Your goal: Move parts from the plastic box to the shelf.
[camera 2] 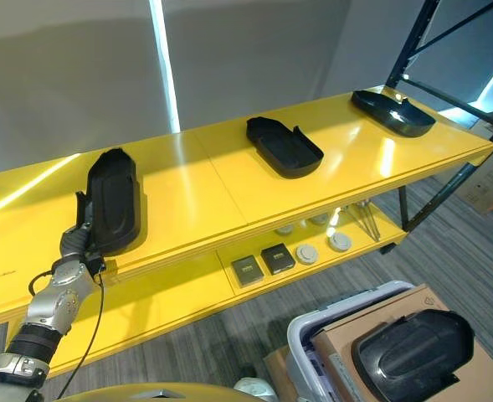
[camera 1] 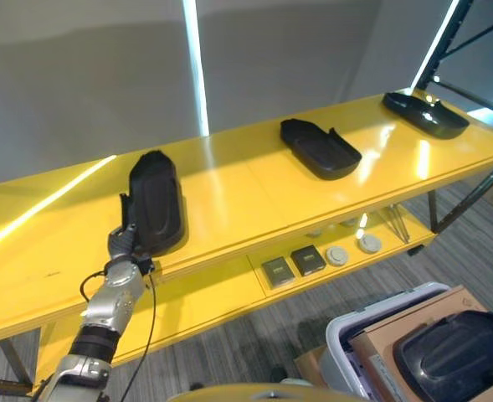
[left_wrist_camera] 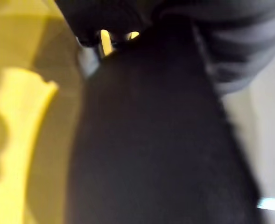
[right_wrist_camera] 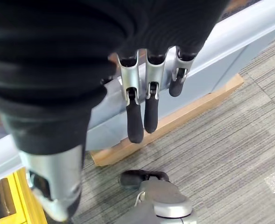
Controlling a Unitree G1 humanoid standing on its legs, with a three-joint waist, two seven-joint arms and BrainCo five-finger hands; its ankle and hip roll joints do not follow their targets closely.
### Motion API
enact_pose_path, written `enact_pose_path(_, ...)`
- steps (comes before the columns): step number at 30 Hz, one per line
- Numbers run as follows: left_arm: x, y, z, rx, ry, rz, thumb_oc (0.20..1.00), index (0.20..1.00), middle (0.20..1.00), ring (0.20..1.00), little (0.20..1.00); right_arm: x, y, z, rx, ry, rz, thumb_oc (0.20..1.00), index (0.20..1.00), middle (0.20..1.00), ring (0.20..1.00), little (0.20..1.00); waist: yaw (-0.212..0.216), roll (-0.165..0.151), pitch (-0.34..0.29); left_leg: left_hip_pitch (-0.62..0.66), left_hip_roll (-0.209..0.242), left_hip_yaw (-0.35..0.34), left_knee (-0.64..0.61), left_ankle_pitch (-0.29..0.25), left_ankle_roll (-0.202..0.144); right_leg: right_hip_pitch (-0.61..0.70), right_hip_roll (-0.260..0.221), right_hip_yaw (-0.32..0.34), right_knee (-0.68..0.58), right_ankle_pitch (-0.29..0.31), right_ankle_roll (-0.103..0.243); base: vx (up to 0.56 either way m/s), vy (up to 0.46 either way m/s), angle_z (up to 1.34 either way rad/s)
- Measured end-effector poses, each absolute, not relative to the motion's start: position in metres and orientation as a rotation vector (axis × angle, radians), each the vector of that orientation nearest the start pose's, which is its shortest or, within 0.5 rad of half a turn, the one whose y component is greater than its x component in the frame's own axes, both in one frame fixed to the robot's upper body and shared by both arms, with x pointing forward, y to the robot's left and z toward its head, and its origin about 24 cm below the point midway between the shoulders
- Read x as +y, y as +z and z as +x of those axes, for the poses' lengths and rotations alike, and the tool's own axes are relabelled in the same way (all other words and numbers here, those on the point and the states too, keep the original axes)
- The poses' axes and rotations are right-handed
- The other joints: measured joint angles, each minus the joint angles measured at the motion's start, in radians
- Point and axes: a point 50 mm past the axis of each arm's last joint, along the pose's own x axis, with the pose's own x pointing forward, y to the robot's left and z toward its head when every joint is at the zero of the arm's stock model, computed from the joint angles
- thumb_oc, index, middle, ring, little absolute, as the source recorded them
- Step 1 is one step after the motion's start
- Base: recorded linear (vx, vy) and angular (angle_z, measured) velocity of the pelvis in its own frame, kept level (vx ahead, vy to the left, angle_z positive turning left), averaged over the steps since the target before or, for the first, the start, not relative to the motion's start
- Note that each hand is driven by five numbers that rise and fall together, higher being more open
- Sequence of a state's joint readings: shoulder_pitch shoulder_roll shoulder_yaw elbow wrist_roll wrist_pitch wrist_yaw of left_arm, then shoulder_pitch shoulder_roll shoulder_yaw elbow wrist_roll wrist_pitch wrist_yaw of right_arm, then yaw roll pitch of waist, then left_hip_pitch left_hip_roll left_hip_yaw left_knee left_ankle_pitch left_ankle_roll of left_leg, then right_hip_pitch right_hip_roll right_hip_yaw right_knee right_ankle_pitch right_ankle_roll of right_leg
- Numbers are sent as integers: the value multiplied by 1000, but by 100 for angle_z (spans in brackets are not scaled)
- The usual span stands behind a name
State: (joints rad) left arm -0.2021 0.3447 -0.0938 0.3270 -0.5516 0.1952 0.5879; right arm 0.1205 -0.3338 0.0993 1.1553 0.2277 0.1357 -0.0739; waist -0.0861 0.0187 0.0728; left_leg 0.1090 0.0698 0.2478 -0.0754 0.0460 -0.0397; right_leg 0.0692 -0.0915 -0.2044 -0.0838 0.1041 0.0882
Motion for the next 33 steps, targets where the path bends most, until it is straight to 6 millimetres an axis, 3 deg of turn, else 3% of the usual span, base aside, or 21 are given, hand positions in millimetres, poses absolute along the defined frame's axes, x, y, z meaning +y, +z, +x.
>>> enact_pose_path(4,237,-1,287,433,629,11,200,200,200,200,200,-274,-157,42,1400,-312,-194,1000,1000,1000,1000,1000,-10,0,-19,4,7,7,0,0,-1,1,7,6,1,0,-1,21,0,-5)
enact_pose_path(20,239,-6,286,433,643,150,213,213,213,213,213,-273,-157,46,1400,-267,-243,1000,1000,1000,1000,1000,-20,-3,-17,14,13,26,-8,-2,-5,1,12,20,-1,-6,-9,6,4,-2)
enact_pose_path(21,239,-6,286,434,643,150,1000,1000,1000,1000,1000,-273,-157,46,1399,-266,-243,1000,1000,1000,1000,1000,-20,-3,-17,14,13,25,-8,-4,-7,1,12,20,-1,-6,-9,0,0,0)
enact_pose_path(33,241,-5,287,413,651,139,1000,1000,1000,1000,1000,-275,-155,51,1391,-244,-245,1000,1000,1000,1000,1000,-14,-1,-5,14,13,24,-8,-9,-13,1,12,21,-4,-6,-10,0,0,0)
